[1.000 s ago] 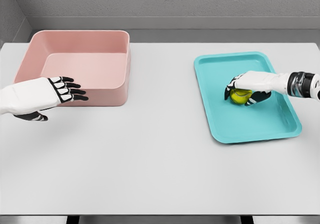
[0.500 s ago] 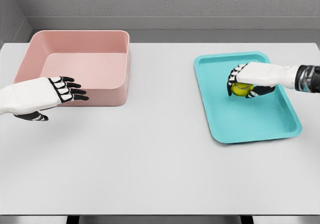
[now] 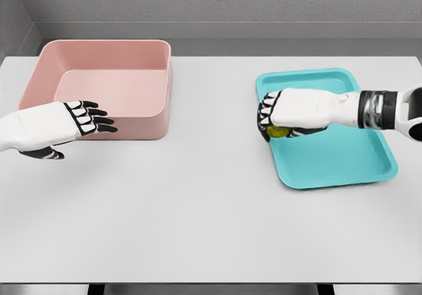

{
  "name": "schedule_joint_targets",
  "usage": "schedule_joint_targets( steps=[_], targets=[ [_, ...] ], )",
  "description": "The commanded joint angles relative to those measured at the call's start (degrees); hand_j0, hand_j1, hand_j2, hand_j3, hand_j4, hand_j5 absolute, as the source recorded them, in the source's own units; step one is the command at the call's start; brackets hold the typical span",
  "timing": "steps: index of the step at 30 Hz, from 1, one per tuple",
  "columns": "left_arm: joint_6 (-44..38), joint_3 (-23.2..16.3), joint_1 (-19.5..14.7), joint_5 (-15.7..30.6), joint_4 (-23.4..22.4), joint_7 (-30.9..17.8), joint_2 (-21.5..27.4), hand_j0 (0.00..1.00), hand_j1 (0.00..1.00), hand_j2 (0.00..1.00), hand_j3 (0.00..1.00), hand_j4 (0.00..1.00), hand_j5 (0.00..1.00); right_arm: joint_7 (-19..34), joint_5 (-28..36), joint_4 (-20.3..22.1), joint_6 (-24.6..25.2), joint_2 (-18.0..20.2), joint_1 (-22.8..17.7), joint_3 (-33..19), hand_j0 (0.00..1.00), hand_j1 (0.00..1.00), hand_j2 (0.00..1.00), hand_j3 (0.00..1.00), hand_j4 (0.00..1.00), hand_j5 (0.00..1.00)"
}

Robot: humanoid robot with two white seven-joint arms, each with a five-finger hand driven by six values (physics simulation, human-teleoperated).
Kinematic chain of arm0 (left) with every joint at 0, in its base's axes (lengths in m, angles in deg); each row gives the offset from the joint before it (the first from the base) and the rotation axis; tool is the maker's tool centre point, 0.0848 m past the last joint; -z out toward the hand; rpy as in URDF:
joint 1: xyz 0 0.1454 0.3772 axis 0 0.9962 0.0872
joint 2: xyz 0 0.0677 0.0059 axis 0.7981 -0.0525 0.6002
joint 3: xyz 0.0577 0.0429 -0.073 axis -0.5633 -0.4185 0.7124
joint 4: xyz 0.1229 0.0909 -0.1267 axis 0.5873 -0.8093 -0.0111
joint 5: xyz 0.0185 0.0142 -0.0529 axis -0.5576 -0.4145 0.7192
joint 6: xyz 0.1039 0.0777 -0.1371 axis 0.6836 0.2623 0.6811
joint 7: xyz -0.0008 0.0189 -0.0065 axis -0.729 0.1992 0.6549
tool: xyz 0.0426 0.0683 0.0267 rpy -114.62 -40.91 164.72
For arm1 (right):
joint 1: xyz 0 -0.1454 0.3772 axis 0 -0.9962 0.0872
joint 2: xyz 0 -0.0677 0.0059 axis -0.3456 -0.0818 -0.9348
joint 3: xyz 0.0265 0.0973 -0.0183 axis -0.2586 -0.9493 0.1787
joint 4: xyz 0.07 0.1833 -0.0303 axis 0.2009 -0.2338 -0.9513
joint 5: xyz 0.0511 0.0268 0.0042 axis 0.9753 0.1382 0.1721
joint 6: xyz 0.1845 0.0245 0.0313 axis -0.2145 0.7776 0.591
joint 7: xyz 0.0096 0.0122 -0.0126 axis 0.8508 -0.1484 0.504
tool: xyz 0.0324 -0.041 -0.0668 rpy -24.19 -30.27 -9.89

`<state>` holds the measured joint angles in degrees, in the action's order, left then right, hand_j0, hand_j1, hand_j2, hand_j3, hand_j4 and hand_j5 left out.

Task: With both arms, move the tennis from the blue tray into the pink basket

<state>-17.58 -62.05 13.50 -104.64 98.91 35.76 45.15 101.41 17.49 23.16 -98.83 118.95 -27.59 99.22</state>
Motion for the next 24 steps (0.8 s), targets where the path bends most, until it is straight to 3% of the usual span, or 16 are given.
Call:
schedule_joint_targets(
  steps=[1,8,15,24],
  targets=[
    [-0.1,0.0,0.0,0.3,0.0,0.0,0.1,1.00,1.00,1.00,1.00,1.00,1.00,1.0,0.1,1.4,0.2,-2.1,0.0,0.3,0.38,0.38,0.38,0.38,0.38,0.38],
    [-0.1,0.0,0.0,0.3,0.0,0.0,0.1,1.00,1.00,1.00,1.00,1.00,1.00,1.0,-1.8,2.9,0.2,-7.1,0.5,4.1,0.38,0.38,0.38,0.38,0.38,0.38],
    [-0.1,0.0,0.0,0.3,0.0,0.0,0.1,1.00,1.00,1.00,1.00,1.00,1.00,1.0,-6.6,2.2,0.2,-14.5,0.7,7.6,0.38,0.38,0.38,0.38,0.38,0.38],
    [-0.1,0.0,0.0,0.3,0.0,0.0,0.1,1.00,1.00,1.00,1.00,1.00,1.00,1.0,-8.3,-8.0,0.2,-18.8,2.1,9.6,0.38,0.38,0.38,0.38,0.38,0.38]
  ],
)
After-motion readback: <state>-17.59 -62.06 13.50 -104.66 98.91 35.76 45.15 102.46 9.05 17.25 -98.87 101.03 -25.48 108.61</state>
